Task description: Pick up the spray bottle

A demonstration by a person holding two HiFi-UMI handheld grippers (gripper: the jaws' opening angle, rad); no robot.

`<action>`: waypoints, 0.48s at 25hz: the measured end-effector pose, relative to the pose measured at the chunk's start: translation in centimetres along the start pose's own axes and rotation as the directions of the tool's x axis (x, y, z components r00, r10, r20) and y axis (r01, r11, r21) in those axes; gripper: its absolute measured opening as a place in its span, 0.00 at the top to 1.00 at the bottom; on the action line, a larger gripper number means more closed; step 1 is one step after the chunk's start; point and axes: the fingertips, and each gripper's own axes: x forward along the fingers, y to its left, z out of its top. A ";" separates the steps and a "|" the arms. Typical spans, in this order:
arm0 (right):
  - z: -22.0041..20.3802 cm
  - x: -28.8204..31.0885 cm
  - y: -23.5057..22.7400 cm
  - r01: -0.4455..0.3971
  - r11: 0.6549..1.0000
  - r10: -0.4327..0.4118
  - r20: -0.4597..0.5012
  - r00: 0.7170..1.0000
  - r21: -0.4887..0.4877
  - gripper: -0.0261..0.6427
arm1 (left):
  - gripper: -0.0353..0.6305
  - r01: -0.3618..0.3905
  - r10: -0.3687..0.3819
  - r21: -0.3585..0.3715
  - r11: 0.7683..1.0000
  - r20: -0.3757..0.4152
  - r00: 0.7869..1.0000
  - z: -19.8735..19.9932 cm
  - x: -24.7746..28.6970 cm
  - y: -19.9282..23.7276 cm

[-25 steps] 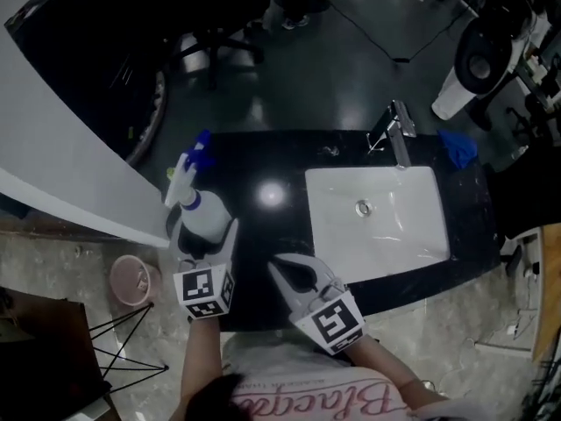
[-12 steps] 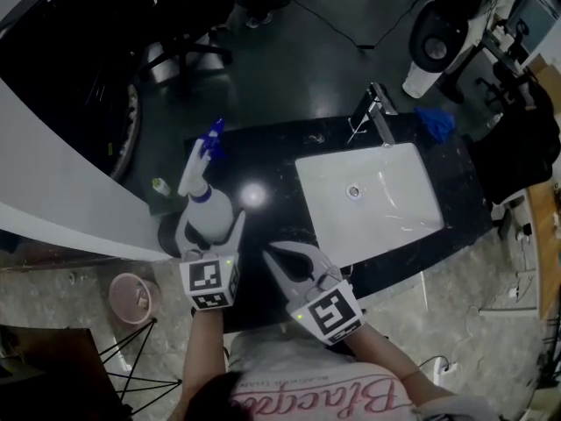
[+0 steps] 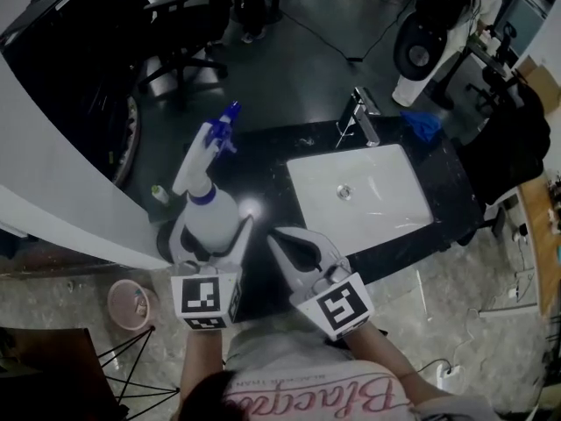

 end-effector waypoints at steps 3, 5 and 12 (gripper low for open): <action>1.6 -0.9 -0.2 0.011 1.000 -0.010 0.046 0.999 -0.011 0.96 | 0.32 0.021 -0.022 0.021 1.000 0.030 0.999 2.3 -1.2 -1.3; 2.5 -1.4 -0.3 0.018 1.000 -0.017 0.069 0.997 -0.013 0.96 | 0.32 0.039 -0.040 0.028 0.999 0.052 0.998 3.4 -1.8 -2.4; 4.4 -2.5 -0.8 0.028 0.999 -0.026 0.132 0.991 -0.018 0.96 | 0.32 0.060 -0.065 0.044 0.997 0.120 0.991 5.9 -3.1 -4.5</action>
